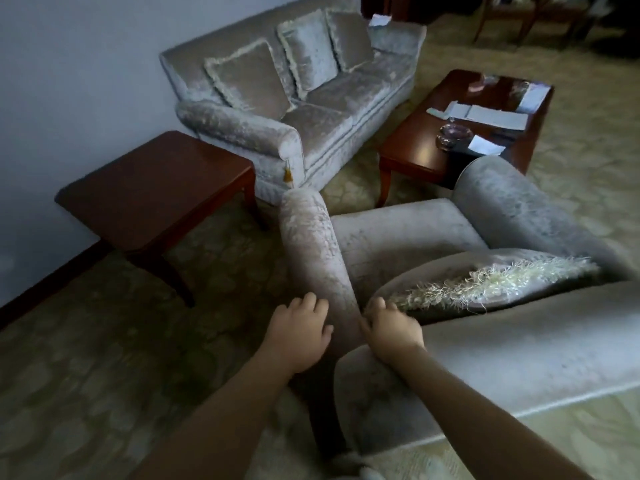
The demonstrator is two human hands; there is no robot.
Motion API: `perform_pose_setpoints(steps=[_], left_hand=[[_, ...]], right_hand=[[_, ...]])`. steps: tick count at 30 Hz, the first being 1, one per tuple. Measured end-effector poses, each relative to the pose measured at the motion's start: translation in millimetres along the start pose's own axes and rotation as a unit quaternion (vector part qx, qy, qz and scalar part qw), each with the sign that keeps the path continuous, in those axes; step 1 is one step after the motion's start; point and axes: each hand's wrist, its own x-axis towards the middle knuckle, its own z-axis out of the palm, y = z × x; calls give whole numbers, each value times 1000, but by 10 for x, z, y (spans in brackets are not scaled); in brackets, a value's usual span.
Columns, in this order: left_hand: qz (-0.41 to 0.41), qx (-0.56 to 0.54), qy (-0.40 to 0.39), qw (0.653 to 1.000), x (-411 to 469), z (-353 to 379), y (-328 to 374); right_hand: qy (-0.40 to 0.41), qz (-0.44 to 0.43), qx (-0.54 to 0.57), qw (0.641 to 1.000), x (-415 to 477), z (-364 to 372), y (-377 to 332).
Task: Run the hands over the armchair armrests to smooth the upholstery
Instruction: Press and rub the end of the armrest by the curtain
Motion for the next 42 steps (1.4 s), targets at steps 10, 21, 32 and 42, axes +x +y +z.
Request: perform_pose_setpoints(steps=[10, 21, 32, 42], left_hand=[[168, 11, -11, 986, 206, -148, -850], [382, -3, -5, 924, 1324, -60, -800], [526, 28, -29, 850, 2210, -325, -157], [755, 57, -73, 650, 2205, -264, 431]], right_hand=[[169, 187, 0, 968, -283, 56, -256], [289, 300, 19, 909, -226, 159, -318], [279, 609, 32, 742, -180, 96, -547], [248, 871, 137, 400, -221, 199, -957]])
